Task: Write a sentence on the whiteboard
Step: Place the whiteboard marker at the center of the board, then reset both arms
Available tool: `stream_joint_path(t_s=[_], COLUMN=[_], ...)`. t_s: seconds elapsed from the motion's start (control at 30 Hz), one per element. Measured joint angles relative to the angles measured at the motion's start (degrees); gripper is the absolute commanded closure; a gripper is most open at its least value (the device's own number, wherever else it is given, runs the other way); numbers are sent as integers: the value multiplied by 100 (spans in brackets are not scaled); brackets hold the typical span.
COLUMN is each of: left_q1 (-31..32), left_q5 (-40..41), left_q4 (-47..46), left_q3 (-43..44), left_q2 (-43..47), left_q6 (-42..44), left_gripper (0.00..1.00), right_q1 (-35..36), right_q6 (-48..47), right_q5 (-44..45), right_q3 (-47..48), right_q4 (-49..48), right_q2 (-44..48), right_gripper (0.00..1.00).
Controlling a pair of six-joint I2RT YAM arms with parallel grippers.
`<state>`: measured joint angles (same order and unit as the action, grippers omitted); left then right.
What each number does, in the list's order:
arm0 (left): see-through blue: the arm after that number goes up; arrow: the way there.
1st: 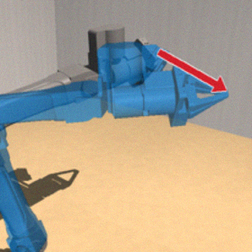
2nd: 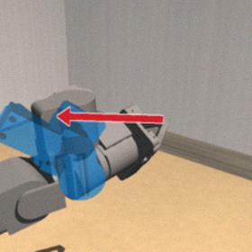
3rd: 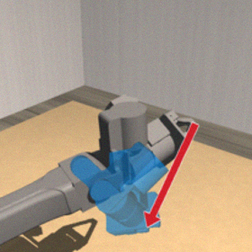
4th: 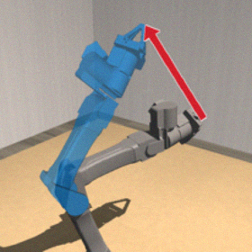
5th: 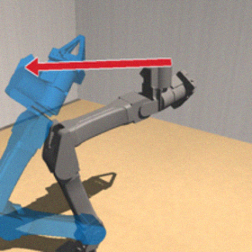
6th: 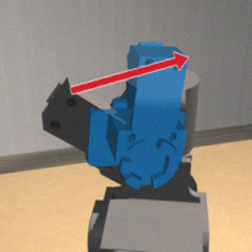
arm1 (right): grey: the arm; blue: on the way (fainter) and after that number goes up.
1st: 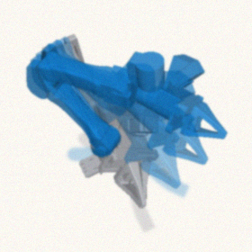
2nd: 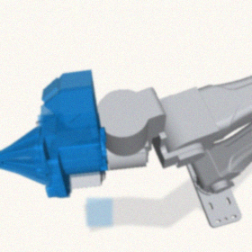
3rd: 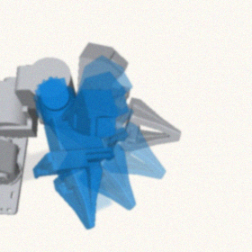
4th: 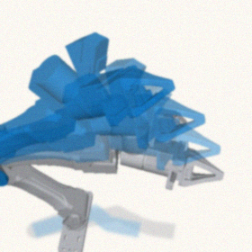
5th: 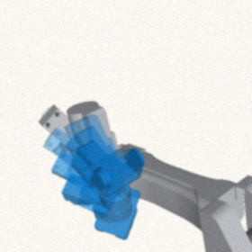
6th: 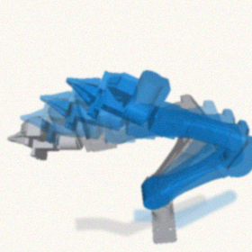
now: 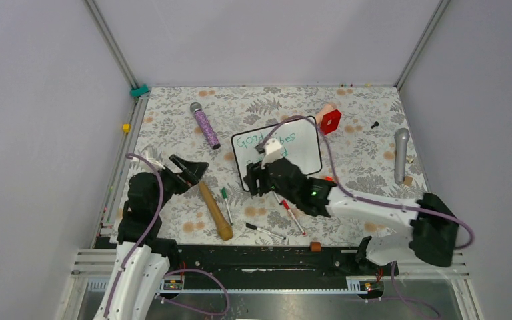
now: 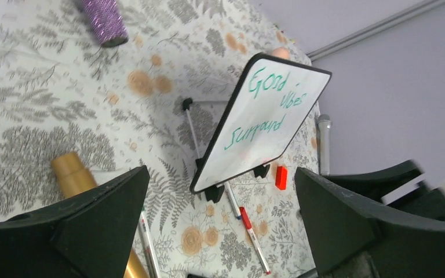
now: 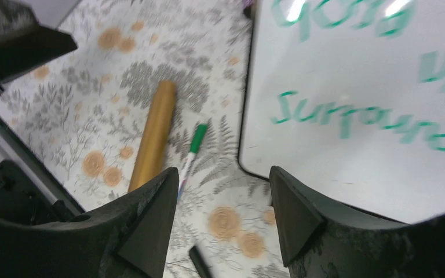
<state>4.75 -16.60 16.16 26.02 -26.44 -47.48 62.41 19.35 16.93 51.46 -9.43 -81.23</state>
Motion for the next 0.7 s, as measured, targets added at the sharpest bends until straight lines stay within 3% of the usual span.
stream_joint_path(t_s=[0.1, 0.27, 0.4, 0.53, 0.57, 0.6, 0.7], left_q1=[280, 758, 1027, 1056, 1056, 1056, 1056], left_q5=[317, 1043, 1847, 2699, 2905, 3088, 3519], left_q4=[-306, -647, -1191, -1993, -2304, -2612, -3517], left_q3=[-24, -35, -280, -610, -706, -800, -1078], left_q2=[94, -417, -555, -695, -787, -911, -1386], left_q6=[293, 822, 1390, 1956, 2096, 2249, 2785], left_gripper=[1, 1, 1, 4, 10, 13, 8], right_q1=[-417, -1740, -2643, -3493, -3751, -3954, -4133], right_q6=[-210, -310, -302, -341, -404, -492, -1001], right_q5=[59, 181, 358, 518, 588, 660, 850], right_q3=[-273, -962, -1290, -1814, -2033, -2264, -2820], right_q4=[229, 758, 1088, 774, 522, 229, -446], right_q2=[962, 2369, 3005, 3316, 3348, 3351, 3265], right_gripper=[32, 32, 32, 29, 26, 13, 2])
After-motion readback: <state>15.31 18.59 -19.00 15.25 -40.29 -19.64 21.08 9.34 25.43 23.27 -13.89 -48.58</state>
